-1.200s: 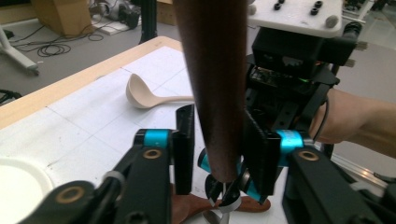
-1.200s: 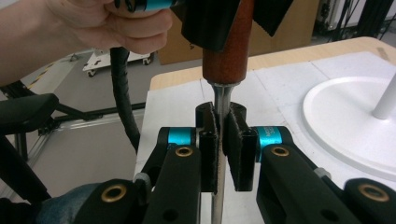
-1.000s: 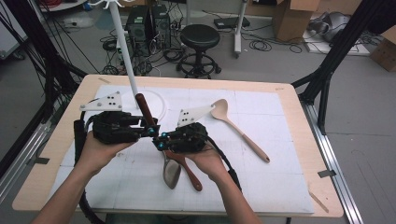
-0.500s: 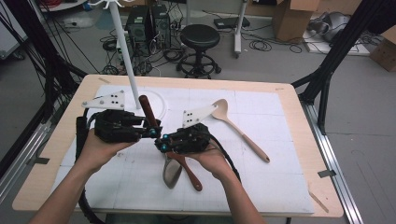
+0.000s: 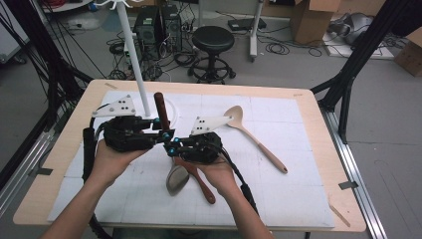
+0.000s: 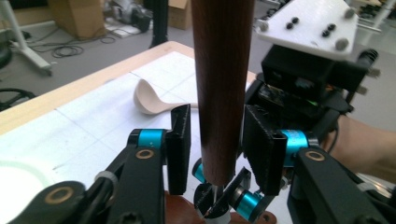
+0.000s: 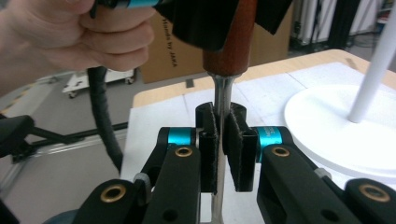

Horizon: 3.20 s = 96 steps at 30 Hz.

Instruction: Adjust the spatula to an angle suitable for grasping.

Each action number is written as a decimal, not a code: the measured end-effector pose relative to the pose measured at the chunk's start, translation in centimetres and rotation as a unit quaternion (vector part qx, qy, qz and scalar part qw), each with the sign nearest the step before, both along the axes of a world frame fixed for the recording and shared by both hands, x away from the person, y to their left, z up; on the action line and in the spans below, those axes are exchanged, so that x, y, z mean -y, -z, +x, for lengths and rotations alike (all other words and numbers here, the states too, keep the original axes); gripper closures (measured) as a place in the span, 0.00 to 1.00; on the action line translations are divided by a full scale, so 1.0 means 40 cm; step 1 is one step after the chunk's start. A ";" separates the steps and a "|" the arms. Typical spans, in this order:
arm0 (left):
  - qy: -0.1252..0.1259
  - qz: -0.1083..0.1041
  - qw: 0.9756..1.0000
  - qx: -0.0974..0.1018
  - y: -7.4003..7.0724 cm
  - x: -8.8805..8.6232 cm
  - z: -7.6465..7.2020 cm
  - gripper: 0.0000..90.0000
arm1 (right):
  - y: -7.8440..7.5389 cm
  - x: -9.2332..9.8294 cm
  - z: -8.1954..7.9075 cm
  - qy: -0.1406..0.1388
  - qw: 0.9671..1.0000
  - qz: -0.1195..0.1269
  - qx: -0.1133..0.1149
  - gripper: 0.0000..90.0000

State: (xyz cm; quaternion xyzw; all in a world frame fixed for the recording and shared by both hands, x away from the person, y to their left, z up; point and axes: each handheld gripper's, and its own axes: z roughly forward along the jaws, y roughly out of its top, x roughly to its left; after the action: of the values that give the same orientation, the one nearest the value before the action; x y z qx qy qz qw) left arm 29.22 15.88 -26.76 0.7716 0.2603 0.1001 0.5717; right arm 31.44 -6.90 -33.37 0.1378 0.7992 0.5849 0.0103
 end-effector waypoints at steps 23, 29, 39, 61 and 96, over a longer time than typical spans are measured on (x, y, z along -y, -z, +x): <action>0.040 -0.030 0.999 -0.006 -0.007 -0.017 0.002 0.75 | 0.007 0.012 0.005 -0.046 0.998 0.031 -0.014 0.94; -0.002 -0.012 1.000 0.012 -0.007 0.000 -0.014 0.73 | 0.008 0.010 -0.006 -0.004 1.000 0.026 -0.017 0.94; 0.046 -0.041 0.998 -0.009 -0.004 -0.018 0.000 0.82 | 0.004 0.018 -0.003 -0.040 0.998 0.040 -0.013 0.90; 0.030 -0.036 0.999 -0.004 -0.002 -0.018 0.003 0.81 | -0.004 0.026 -0.014 -0.005 0.999 0.049 -0.007 0.87; 0.037 -0.041 0.998 0.006 -0.062 -0.111 0.071 0.82 | 0.112 0.382 -0.032 0.156 0.986 -0.034 -0.047 0.22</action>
State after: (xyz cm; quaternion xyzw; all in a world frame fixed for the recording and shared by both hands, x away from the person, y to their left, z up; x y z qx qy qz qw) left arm 32.07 20.33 -24.28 0.7557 0.2324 0.0728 0.6079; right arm 30.15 -22.19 -37.87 0.2878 0.7866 0.5419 0.0686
